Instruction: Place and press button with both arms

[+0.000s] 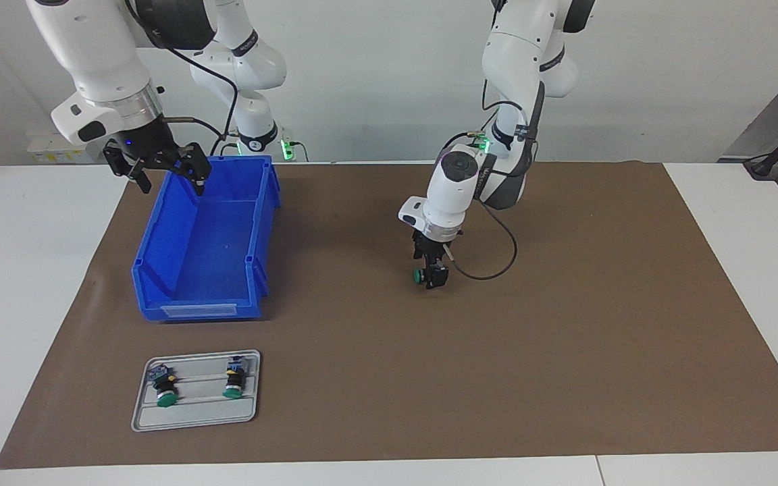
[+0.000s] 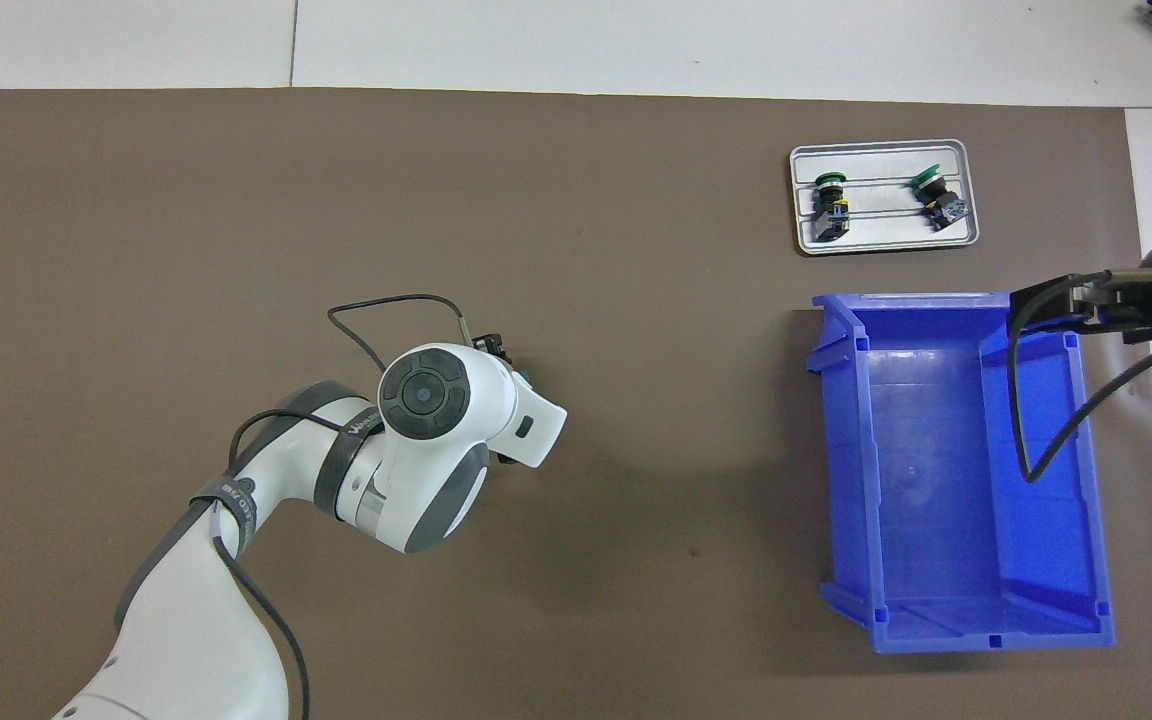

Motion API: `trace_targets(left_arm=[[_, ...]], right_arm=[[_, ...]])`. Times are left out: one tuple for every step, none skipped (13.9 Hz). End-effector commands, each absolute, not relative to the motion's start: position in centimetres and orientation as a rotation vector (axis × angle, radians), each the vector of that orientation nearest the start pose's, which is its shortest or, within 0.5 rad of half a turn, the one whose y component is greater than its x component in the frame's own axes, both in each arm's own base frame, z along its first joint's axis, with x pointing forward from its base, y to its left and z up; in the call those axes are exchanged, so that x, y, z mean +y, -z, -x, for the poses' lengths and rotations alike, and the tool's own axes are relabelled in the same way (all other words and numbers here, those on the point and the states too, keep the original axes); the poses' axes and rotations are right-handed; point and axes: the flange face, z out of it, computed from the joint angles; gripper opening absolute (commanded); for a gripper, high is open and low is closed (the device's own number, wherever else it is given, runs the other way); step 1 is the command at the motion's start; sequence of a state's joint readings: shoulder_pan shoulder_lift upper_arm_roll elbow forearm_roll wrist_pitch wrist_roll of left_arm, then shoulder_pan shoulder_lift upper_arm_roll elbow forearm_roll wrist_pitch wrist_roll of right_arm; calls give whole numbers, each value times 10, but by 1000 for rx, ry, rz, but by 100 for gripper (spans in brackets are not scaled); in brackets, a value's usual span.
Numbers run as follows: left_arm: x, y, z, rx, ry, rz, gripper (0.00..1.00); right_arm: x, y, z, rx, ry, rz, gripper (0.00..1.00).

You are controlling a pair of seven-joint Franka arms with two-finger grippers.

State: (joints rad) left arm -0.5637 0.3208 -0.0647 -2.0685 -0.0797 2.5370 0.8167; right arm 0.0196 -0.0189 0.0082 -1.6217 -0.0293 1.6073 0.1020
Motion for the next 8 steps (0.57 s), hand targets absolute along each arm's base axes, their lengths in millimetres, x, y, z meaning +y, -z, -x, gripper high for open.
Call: trace_targets(left_arm=[[-355, -296, -483, 2001, 274, 2463, 100], [-357, -295, -481, 2008, 267, 2459, 100], [-357, -294, -480, 2010, 262, 2458, 100], [-357, -294, -480, 2010, 262, 2458, 98], [-357, -294, -480, 2010, 262, 2458, 92], [-357, -294, -480, 2007, 259, 2461, 87], [-357, -294, -480, 2007, 259, 2461, 80], [-357, -294, -480, 2005, 259, 2463, 72]], right_arm=[[12, -615, -548, 77, -2, 3149, 100], [12, -615, -548, 77, -2, 3149, 100], [12, -615, -548, 77, -2, 3149, 100], [12, -615, -548, 77, -2, 3149, 100], [12, -615, -548, 77, -2, 3147, 100], [12, -615, -548, 77, -2, 3149, 100], [12, -615, -548, 77, -2, 3149, 100], [12, -615, -548, 77, -2, 3149, 100]])
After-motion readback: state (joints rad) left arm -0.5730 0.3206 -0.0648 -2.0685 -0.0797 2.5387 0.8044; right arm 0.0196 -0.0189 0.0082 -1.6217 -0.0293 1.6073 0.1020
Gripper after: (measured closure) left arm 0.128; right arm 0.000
